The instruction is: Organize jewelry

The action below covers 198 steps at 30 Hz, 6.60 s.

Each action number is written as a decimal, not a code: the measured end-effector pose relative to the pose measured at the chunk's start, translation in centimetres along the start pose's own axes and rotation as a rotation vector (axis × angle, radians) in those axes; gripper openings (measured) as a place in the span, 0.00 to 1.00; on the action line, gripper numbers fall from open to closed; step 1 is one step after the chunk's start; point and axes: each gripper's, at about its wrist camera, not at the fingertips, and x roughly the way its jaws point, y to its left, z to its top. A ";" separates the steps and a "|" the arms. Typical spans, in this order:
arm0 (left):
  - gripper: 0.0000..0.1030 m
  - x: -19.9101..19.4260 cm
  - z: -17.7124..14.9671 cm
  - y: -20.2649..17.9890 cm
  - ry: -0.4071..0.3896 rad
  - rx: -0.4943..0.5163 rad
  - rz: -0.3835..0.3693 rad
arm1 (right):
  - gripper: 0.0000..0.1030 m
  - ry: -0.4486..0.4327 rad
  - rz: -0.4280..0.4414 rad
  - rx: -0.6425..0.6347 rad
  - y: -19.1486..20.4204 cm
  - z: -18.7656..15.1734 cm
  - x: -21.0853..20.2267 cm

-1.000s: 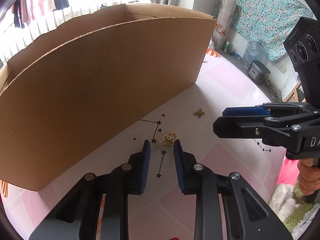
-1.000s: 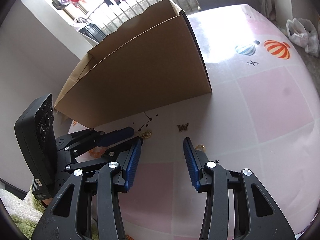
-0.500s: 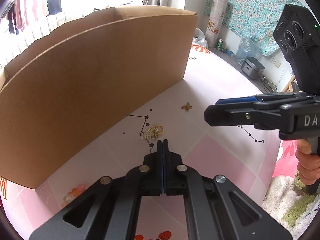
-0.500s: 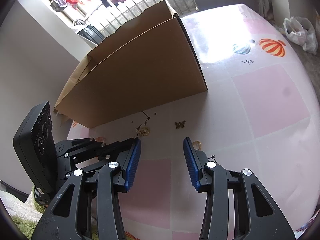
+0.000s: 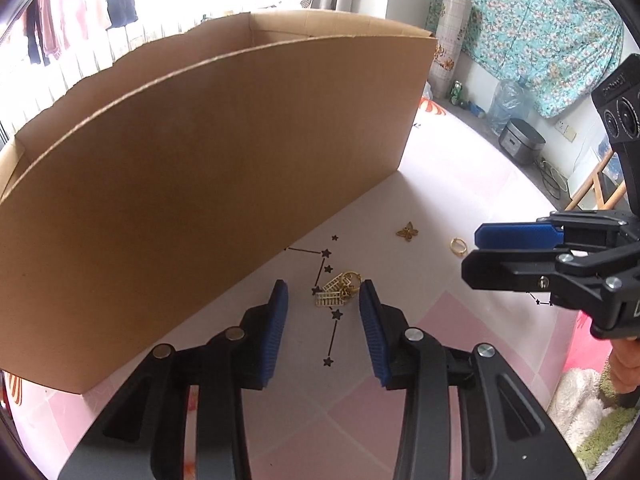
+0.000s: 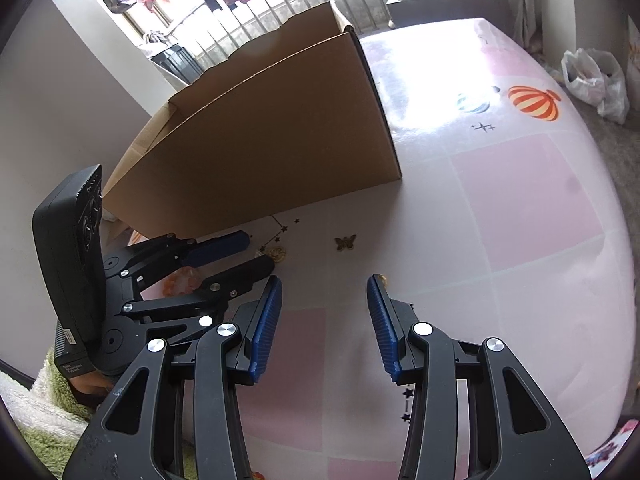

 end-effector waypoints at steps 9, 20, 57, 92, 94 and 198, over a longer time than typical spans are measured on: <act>0.09 0.4 0.0 -0.6 -0.011 0.060 0.016 | 0.41 0.014 -0.032 -0.001 -1.0 -0.3 0.4; 0.06 -0.6 -1.5 -0.8 0.000 0.045 0.014 | 0.41 0.010 -0.034 -0.006 -1.0 -0.6 -0.1; 0.04 -3.2 -2.8 0.0 -0.050 -0.036 -0.050 | 0.08 0.009 -0.241 -0.323 2.4 -0.1 2.8; 0.04 -4.4 -3.0 0.0 -0.073 -0.048 -0.018 | 0.18 -0.042 -0.284 -0.247 3.2 -1.1 2.9; 0.04 -4.4 -3.1 0.0 -0.072 -0.050 -0.018 | 0.16 -0.044 -0.292 -0.258 3.3 -1.1 2.9; 0.86 -12.6 -3.3 9.2 -0.025 -0.344 0.197 | 0.92 -0.177 -0.194 -0.294 7.2 5.7 -9.1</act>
